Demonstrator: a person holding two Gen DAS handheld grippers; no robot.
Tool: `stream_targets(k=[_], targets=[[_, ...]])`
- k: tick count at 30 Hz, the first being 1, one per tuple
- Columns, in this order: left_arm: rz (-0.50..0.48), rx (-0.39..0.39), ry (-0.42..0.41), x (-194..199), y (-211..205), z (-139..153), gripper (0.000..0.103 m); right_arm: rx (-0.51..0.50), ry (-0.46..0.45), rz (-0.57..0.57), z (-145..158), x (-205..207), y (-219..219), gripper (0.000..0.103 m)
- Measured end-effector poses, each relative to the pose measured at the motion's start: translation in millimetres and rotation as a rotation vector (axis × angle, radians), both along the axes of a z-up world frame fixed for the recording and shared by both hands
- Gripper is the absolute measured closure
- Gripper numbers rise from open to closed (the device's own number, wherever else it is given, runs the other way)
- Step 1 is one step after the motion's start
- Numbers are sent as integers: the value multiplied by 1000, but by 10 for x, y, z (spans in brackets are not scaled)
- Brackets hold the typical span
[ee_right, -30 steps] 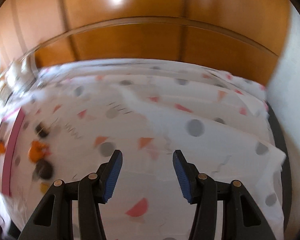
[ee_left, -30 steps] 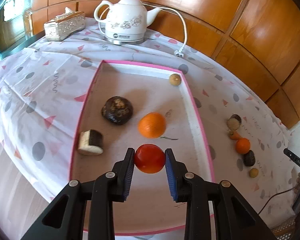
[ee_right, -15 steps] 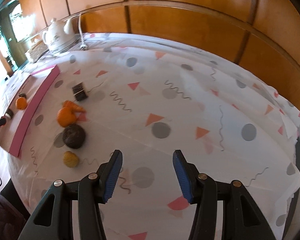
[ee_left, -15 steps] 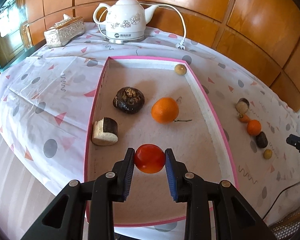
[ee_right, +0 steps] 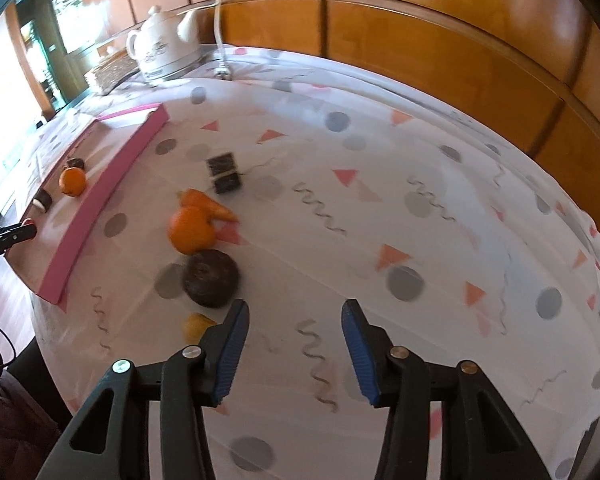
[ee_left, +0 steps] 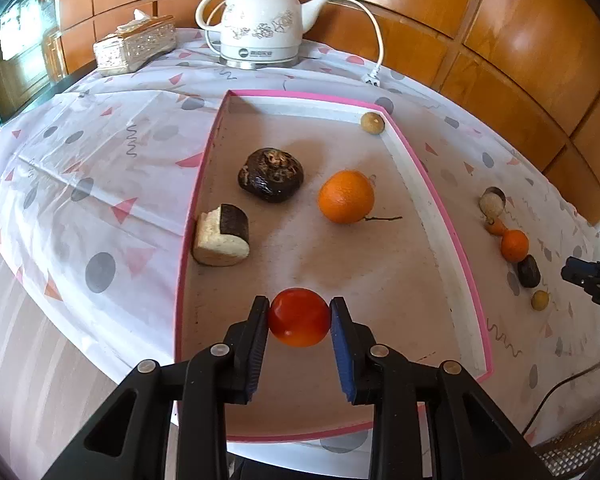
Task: Organize fruits
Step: 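Carry the red tomato into the pink tray and open the left gripper, then lower the right gripper onto the orange carrot and close on it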
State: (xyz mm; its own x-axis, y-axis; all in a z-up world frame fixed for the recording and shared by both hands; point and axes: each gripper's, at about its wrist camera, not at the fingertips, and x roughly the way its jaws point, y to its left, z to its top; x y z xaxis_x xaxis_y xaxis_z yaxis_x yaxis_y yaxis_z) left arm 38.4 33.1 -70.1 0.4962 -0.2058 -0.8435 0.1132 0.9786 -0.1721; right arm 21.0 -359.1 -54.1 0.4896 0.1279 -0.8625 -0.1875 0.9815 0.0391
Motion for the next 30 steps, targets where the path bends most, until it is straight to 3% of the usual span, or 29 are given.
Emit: stream_targets(k=[7,13,17,23,26,30], targets=[[34,-25,-14,-31,100,65,66,13,-5,84,22,186,451,56],[75,-31,-51,-84,186,173,50,13,1,135,4,393,773,56],[93,-38,-66,-110,238,225,42,10,9,135,-26,532,891,56],[117,-17,-78,-124,273,264,38,-27,29,135,-106,731,1029,56],[137,5,-97,-144,298,291,30,-53,44,139,-162,809,1073,56],[149,-13,-107,-149,343,318,30,-84,63,151,-235,884,1129,56]])
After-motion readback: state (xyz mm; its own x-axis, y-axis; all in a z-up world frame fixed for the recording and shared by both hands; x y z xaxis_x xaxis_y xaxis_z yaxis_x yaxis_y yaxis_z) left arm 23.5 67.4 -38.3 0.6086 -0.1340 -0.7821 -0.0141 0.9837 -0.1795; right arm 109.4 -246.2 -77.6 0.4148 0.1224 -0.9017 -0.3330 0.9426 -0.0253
